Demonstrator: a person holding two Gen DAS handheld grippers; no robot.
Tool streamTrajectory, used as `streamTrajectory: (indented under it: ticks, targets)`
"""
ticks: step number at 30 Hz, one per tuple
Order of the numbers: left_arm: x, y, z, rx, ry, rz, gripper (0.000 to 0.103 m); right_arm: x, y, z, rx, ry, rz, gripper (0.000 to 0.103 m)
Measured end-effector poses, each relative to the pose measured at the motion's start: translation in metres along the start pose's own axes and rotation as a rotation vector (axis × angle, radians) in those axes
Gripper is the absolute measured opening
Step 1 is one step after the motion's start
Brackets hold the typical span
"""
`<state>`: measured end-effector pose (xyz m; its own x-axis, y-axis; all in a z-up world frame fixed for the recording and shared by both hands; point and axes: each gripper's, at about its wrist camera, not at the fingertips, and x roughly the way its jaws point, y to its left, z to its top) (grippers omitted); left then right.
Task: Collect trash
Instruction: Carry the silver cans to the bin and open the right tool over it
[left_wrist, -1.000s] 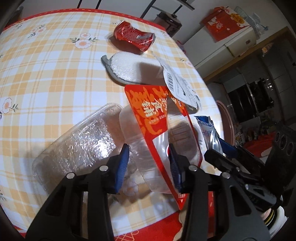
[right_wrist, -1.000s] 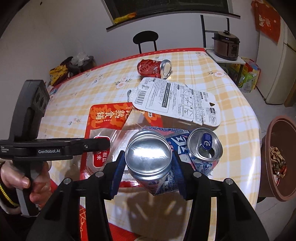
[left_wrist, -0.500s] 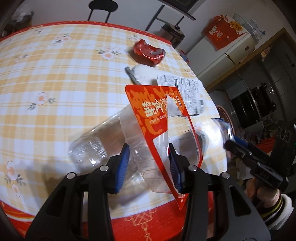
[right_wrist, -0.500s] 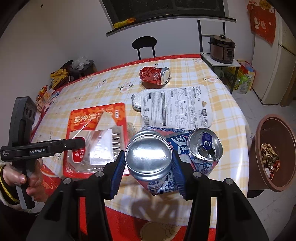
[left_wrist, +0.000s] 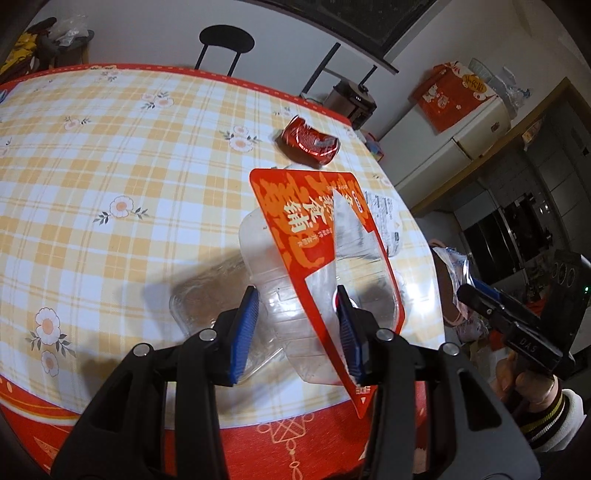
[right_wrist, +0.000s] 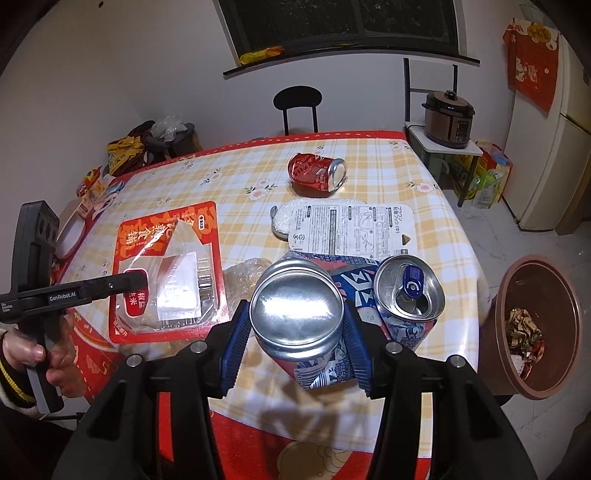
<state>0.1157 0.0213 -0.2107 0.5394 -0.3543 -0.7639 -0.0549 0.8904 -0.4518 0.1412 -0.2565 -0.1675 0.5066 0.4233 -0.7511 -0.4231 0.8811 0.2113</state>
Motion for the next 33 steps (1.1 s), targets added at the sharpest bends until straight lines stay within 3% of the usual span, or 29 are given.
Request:
streamTrajectory:
  ticks: [13,26,33]
  targets:
    - [-0.008,-0.074,0.003,-0.01,-0.085,0.024,0.044,-0.036,-0.077,0.005,0.026,-0.068,0.028,0.05]
    - [0.003,-0.154,-0.002,-0.003,-0.117,0.068,0.044,-0.044,-0.234,-0.009,0.184,-0.086,-0.079,0.05]
    - [0.003,-0.174,-0.014,-0.022,-0.136,0.109,0.044,-0.037,-0.281,-0.012,0.209,-0.073,-0.104,0.05]
